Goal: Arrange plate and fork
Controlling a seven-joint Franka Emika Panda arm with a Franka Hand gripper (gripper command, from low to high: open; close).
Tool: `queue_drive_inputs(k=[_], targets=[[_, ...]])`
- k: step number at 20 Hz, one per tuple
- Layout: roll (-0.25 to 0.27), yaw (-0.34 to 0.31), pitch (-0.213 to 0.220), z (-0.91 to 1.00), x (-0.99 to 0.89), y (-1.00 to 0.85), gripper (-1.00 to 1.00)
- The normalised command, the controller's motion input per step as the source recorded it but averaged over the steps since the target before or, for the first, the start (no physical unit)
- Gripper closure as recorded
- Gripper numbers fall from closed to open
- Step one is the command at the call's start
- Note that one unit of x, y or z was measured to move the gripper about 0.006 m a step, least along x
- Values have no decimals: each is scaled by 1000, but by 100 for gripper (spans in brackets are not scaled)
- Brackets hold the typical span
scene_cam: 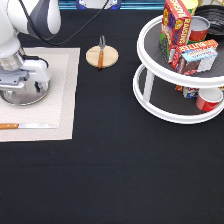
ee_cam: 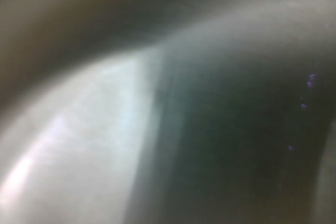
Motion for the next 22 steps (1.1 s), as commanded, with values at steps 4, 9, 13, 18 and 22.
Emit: queue_drive_inputs(k=[4,9,13,18,22], targets=[[-96,-6,0,751,144,396,-100],[-74,0,0,995,97,398,-100],[-88,3,-9,696,-42,676,-100],[-149,7,-80,287,-317,854,-100],[-135,0,-166,63,-641,739,-100]])
